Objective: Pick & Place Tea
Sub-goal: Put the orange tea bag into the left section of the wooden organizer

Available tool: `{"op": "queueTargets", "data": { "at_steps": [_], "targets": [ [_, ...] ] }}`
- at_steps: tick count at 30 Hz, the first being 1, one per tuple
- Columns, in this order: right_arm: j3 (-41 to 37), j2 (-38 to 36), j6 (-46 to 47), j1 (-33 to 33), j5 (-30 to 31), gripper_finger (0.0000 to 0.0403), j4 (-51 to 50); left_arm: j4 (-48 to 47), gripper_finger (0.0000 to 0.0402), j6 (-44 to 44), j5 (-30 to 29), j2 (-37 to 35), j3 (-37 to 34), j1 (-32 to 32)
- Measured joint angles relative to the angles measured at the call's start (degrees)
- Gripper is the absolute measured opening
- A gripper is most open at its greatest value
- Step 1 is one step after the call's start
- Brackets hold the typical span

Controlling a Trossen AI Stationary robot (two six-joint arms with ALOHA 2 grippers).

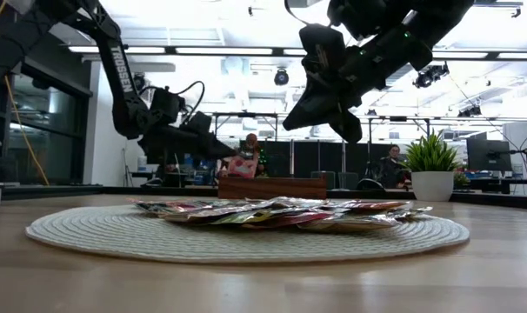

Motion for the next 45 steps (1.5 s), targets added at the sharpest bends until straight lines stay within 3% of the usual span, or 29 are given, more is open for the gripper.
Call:
{"op": "queueTargets", "data": {
  "at_steps": [19,30,34,38,45],
  "targets": [
    [0.0,0.0,0.06,0.0,0.04,0.0,-0.29,-6.74,0.0012,1.18,-3.73,-0.08,0.1,-0.35],
    [0.0,0.0,0.07,0.0,-0.24,0.0,-0.37,-5.95,0.0112,1.64,-5.01,-0.08,0.32,-0.35],
    [0.0,0.0,0.07,0.0,-0.41,0.0,-0.37,0.53,0.0144,0.11,-5.02,-0.08,0.44,-0.13],
    [0.0,0.02,0.05,0.0,-0.43,0.0,-0.51,6.61,0.0156,-4.26,-0.15,-0.4,2.45,1.52],
    [0.02,0.02,-0.22,0.0,-0.48,0.0,-3.88,6.3,0.0148,-9.57,14.22,-0.45,4.85,1.88]
  ]
}}
